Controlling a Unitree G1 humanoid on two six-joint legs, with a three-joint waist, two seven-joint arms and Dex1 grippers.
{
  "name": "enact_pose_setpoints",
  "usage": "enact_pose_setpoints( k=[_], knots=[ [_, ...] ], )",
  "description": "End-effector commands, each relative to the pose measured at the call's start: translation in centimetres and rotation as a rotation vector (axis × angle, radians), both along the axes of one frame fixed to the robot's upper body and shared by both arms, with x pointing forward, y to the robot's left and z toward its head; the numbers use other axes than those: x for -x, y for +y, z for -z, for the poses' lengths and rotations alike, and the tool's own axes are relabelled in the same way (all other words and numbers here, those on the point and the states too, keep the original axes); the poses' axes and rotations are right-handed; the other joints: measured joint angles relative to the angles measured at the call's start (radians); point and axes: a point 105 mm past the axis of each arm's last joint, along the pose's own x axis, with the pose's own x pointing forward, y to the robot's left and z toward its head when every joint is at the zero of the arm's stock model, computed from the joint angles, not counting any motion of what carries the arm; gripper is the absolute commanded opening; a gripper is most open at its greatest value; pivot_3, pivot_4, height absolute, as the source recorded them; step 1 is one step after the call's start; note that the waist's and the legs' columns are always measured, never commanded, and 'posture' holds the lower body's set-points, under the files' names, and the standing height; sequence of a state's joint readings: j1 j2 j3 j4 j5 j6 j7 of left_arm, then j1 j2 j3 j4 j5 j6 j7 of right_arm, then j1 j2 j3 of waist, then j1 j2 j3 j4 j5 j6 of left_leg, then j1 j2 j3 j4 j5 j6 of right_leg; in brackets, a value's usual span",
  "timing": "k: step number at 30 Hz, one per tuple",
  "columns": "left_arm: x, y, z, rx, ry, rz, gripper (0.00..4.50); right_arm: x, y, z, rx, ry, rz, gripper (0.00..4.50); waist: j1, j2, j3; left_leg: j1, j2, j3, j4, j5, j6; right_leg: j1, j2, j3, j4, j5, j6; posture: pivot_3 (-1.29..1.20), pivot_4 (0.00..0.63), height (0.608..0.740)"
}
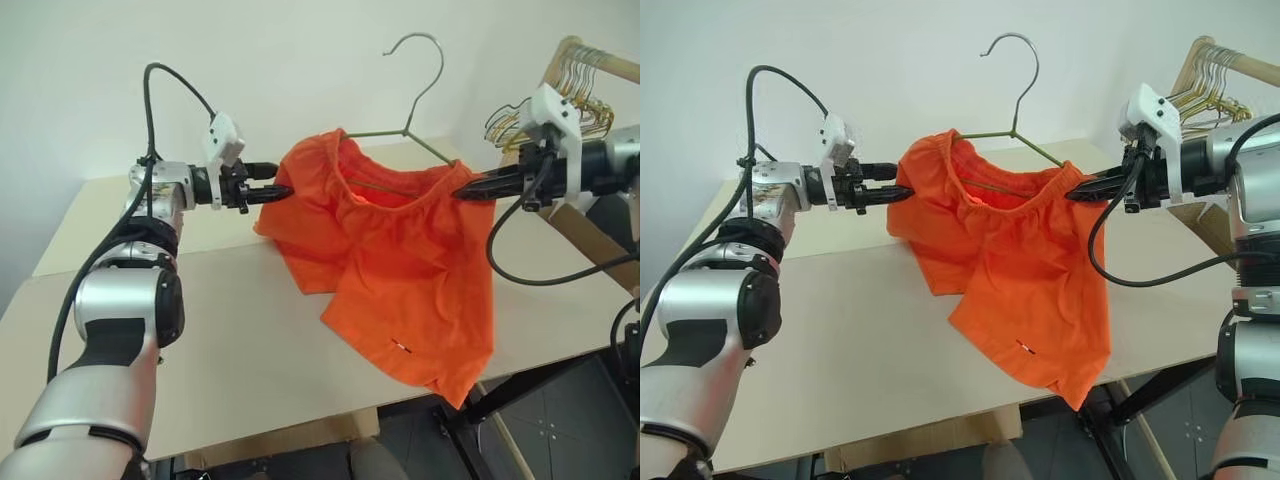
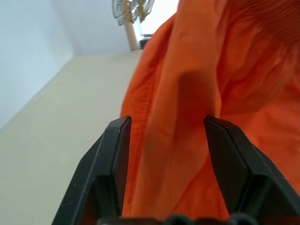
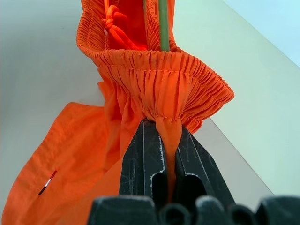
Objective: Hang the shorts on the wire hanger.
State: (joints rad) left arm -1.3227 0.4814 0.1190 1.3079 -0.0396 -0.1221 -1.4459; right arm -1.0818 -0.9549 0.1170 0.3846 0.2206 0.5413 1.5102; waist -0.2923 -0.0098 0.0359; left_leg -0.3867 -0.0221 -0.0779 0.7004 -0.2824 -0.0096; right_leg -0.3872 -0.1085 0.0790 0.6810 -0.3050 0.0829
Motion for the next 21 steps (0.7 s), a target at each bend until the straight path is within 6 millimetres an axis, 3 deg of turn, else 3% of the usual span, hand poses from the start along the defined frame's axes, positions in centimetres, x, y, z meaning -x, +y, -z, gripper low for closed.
enact_pose_setpoints(
  k=[1, 3, 6, 10, 14, 18, 21],
  knots=[
    [0.3, -0.2, -1.8, 0.007, -0.038, 0.032, 2.64, 0.8, 0.7, -1.7, -0.014, -0.066, -0.075, 0.00, 0.000, 0.000, 0.000, 0.000, 0.000, 0.000, 0.000, 0.000, 0.000, 0.000, 0.000, 0.000, 0.000, 0.000, 0.000, -0.22, 0.000, 0.740],
    [0.3, -0.3, -1.6, 0.004, -0.023, 0.041, 2.64, 0.8, 0.9, -1.7, -0.017, -0.067, -0.082, 0.00, -0.001, 0.000, 0.000, 0.000, 0.000, 0.000, 0.000, 0.000, 0.000, 0.000, 0.000, 0.000, 0.000, 0.000, 0.000, -0.22, 0.000, 0.740],
    [0.5, -0.4, -1.2, -0.012, -0.011, 0.057, 2.10, 0.9, 1.2, -1.5, -0.016, -0.067, -0.096, 0.00, -0.001, 0.000, 0.000, 0.000, 0.000, 0.000, 0.000, 0.001, 0.000, 0.000, 0.000, 0.000, 0.001, 0.000, 0.000, -0.22, 0.000, 0.740],
    [-0.2, -0.6, -1.3, -0.014, -0.035, 0.002, 0.86, 1.0, 1.2, -1.3, -0.013, -0.065, -0.102, 0.00, -0.001, 0.000, 0.000, 0.000, 0.000, -0.001, 0.000, 0.001, 0.000, 0.000, 0.000, 0.000, 0.001, 0.000, 0.000, -0.23, 0.000, 0.740],
    [-0.5, -0.4, -1.2, -0.014, -0.031, -0.033, 0.86, 1.0, 1.3, -1.3, -0.015, -0.064, -0.106, 0.00, -0.001, 0.000, 0.000, 0.000, 0.000, -0.001, 0.000, 0.001, 0.000, 0.000, 0.000, 0.000, 0.001, 0.000, 0.000, -0.23, 0.000, 0.740],
    [-0.5, -0.3, -1.2, -0.022, -0.037, -0.036, 0.02, 1.0, 1.4, -1.3, -0.018, -0.064, -0.110, 0.00, -0.002, 0.000, 0.000, 0.000, 0.000, -0.001, 0.000, 0.001, 0.000, 0.000, 0.000, 0.000, 0.001, 0.000, 0.000, -0.23, 0.000, 0.740],
    [-1.0, -0.1, -1.0, -0.036, -0.050, -0.083, 0.02, 1.1, 1.5, -1.2, -0.018, -0.065, -0.113, 0.00, -0.002, 0.000, 0.000, 0.000, 0.000, -0.001, 0.000, 0.001, 0.000, 0.000, 0.000, 0.000, 0.001, 0.000, 0.000, -0.23, 0.000, 0.740]
  ],
)
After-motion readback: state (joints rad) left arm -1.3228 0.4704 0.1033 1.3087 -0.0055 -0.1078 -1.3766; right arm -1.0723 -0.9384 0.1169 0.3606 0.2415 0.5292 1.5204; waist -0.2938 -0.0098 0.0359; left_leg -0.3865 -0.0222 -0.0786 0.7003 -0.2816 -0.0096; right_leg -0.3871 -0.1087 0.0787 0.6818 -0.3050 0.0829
